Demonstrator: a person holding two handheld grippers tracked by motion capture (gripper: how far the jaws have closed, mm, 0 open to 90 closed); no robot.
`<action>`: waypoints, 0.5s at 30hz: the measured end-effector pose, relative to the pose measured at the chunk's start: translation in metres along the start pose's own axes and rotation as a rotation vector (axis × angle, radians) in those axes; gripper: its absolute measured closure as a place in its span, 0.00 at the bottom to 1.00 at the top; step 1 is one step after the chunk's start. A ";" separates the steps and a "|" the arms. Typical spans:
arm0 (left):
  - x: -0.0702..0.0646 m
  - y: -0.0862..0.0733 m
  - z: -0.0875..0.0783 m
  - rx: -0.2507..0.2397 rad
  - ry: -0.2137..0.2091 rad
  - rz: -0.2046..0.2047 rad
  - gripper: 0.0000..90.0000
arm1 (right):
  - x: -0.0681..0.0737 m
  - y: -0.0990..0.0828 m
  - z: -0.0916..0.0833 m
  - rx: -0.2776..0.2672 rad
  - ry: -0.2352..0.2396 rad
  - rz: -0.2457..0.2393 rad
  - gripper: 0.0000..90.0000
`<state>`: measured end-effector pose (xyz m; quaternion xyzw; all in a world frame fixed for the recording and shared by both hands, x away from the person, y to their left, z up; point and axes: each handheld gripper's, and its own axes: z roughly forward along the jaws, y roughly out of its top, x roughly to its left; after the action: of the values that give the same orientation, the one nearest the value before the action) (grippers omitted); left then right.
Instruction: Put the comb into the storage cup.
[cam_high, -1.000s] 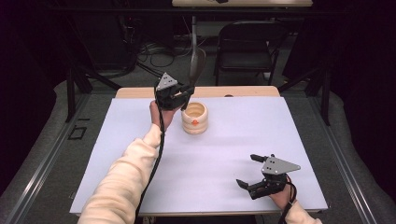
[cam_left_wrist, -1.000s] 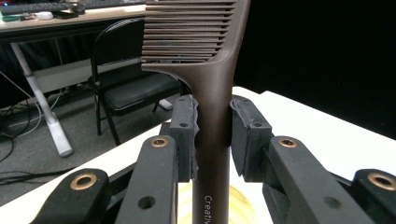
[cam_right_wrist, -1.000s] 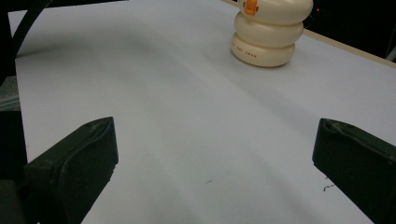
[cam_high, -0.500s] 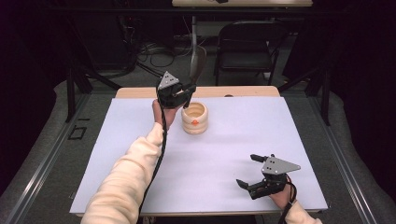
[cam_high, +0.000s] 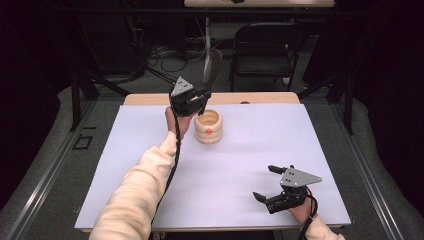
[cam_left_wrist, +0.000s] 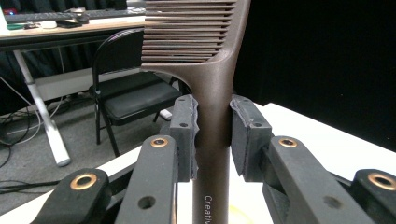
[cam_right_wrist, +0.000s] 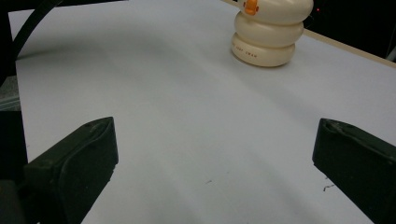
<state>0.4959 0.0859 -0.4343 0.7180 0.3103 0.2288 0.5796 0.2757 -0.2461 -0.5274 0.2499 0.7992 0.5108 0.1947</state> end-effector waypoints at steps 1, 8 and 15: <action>0.000 0.000 0.001 -0.003 -0.002 -0.002 0.81 | 0.000 0.000 0.000 0.000 0.000 0.001 0.00; -0.001 -0.003 0.006 -0.022 -0.004 -0.004 0.81 | 0.000 0.000 0.000 0.001 0.001 0.004 0.00; -0.002 -0.008 0.011 -0.033 -0.004 -0.015 0.81 | 0.000 0.000 0.000 0.001 0.002 0.007 0.00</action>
<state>0.5010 0.0779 -0.4443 0.7064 0.3105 0.2281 0.5938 0.2757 -0.2464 -0.5275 0.2524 0.7987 0.5115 0.1918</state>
